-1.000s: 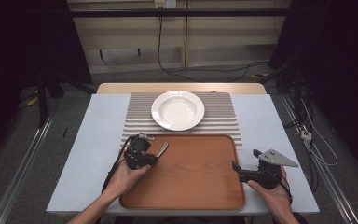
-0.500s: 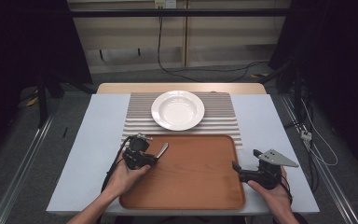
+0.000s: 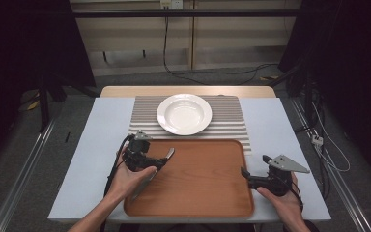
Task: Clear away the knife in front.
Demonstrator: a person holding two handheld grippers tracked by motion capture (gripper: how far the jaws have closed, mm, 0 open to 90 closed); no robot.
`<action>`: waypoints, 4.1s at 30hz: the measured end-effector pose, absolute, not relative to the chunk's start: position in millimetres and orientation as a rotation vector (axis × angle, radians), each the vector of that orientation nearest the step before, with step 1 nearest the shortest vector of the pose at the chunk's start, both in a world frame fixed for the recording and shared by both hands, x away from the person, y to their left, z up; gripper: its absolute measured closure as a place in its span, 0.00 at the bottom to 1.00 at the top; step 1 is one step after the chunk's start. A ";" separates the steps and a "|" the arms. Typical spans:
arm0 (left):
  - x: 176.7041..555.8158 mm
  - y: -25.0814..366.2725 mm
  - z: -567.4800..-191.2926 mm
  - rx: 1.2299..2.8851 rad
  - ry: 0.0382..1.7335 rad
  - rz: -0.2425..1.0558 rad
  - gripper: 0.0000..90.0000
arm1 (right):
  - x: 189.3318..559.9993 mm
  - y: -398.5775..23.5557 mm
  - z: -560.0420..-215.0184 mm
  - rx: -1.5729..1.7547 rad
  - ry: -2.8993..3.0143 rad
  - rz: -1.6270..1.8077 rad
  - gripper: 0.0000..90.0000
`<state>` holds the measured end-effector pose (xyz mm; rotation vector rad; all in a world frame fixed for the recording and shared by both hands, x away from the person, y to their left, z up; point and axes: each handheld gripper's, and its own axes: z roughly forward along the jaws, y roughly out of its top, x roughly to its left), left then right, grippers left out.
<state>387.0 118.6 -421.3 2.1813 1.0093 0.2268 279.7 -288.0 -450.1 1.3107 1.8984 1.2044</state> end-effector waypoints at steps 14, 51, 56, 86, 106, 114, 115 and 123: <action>376.8 96.1 -427.5 2.214 0.813 0.221 0.35 | 278.9 -289.6 -450.4 1.311 1.894 1.206 0.07; 384.4 91.3 -446.0 2.328 0.842 0.214 1.00 | 279.3 -286.9 -449.6 1.312 1.897 1.196 0.07; 385.2 93.5 -445.0 2.337 0.854 0.225 1.00 | 278.9 -286.9 -449.1 1.310 1.896 1.203 0.07; 386.5 108.7 -443.5 2.331 0.919 0.224 1.00 | 279.7 -287.0 -449.3 1.306 1.899 1.201 0.07; 385.9 123.5 -441.6 2.330 0.978 0.213 1.00 | 283.9 -284.9 -451.0 1.307 1.913 1.189 0.07; 383.0 131.7 -441.3 2.327 1.002 0.235 1.00 | 283.8 -285.1 -450.9 1.310 1.910 1.188 0.07; 383.3 133.4 -441.0 2.330 1.005 0.240 1.00 | 283.9 -285.1 -451.0 1.310 1.910 1.188 0.07; 384.0 143.3 -441.3 2.318 1.023 0.227 1.00 | 284.0 -285.0 -451.0 1.311 1.910 1.188 0.07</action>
